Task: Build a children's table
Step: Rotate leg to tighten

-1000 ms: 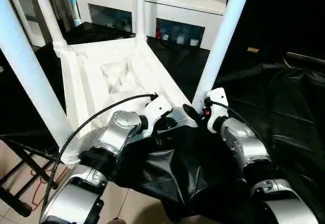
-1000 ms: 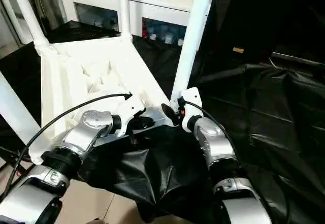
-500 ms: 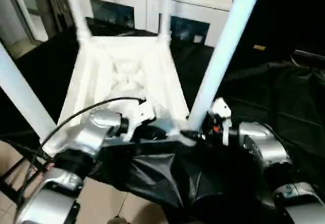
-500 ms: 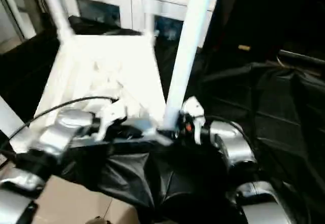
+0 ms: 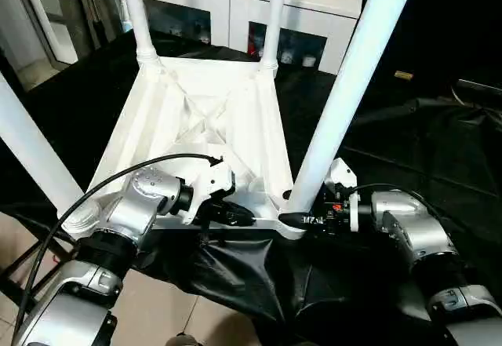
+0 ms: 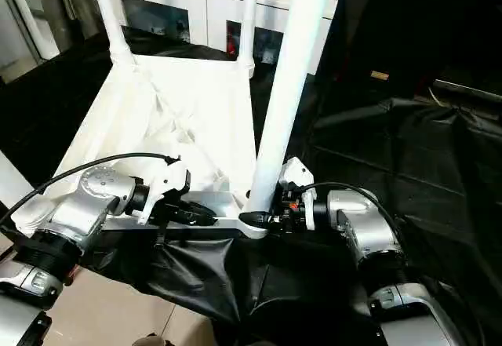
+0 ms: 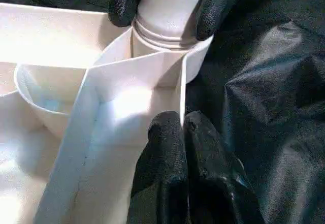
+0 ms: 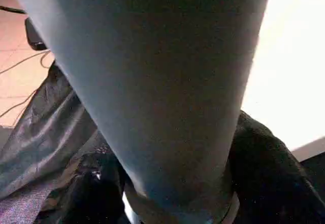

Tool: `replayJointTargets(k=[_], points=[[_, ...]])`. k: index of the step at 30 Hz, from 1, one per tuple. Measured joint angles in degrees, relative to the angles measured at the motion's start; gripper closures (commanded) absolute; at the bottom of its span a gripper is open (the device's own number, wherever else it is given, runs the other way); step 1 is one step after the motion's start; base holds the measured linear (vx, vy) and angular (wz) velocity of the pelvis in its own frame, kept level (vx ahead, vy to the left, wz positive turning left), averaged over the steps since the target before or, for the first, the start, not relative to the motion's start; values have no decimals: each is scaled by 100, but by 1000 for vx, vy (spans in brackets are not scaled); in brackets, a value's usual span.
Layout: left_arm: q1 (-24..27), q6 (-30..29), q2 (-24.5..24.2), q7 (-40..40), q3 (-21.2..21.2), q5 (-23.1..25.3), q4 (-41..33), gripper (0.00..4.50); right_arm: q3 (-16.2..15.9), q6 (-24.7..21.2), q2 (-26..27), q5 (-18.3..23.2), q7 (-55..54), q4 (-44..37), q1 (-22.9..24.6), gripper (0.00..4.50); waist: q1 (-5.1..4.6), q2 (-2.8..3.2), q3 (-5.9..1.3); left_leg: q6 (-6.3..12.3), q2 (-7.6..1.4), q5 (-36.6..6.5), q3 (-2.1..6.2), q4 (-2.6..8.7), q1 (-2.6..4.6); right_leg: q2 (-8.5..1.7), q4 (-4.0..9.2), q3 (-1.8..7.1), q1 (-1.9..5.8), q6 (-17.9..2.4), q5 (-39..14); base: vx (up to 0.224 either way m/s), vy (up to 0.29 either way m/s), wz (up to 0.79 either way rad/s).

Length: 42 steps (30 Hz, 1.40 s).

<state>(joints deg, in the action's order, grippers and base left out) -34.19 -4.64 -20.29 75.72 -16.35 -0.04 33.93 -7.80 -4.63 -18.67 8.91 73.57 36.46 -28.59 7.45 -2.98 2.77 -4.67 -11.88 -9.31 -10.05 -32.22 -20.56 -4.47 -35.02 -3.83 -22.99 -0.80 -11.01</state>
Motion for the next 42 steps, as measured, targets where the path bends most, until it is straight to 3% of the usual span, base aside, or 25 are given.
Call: replayJointTargets(k=[3,6,10,15,16,18,19,25,35,42], points=[[-1,-26,99,-176,3,51,31,450,77,-1,7,6,-153,-29,88,208,60,1,-1,0,0,1,0,-3,11,0,-1,1,13,1,0,0,0,0],[-57,-120,294,-693,50,171,151,450,291,-15,186,-43,-871,157,65,208,47,-4,-3,-1,0,3,0,-11,42,0,-6,5,37,4,1,0,0,0],[-222,-424,785,-1832,187,379,405,450,691,34,698,-188,-2671,663,-266,214,-128,-7,-4,-3,3,5,3,-18,55,-2,6,5,42,28,-12,0,0,0],[-233,-631,1007,-2423,229,451,408,450,860,30,1062,-249,-3748,700,-310,217,-188,-14,-16,-3,3,5,11,-11,60,-3,5,-1,43,30,-11,0,0,0],[-233,-656,1043,-2481,243,477,408,450,909,15,1125,-250,-3870,703,-312,191,-206,-18,-19,-3,4,5,12,-11,59,-3,6,-1,43,30,-11,0,0,0],[-232,-680,1093,-2551,238,519,408,450,988,9,1202,-245,-4000,737,-325,191,-228,-27,-26,-3,5,5,12,-12,58,-3,7,1,44,30,-11,0,0,0],[-231,-681,1107,-2555,232,547,408,450,1014,-3,1221,-236,-4013,759,-336,162,-236,-32,-30,-3,6,5,12,-14,57,-3,10,1,44,30,-11,0,0,0],[-232,-662,1136,-2542,187,555,369,450,873,90,1028,-329,-3768,762,-334,127,-209,-37,-36,-3,7,4,12,-13,48,-3,15,4,46,30,-11,0,0,0],[-241,-510,1127,-2299,135,516,336,450,724,228,-377,-118,-1474,257,8,127,-31,11,-19,-2,4,5,6,4,24,-2,8,5,42,25,-2,0,0,0],[-254,-454,1021,-2264,149,472,336,450,686,-33,-943,63,-575,149,379,127,-84,18,-8,0,1,6,5,-7,2,-2,6,3,23,24,0,0,0,0]])
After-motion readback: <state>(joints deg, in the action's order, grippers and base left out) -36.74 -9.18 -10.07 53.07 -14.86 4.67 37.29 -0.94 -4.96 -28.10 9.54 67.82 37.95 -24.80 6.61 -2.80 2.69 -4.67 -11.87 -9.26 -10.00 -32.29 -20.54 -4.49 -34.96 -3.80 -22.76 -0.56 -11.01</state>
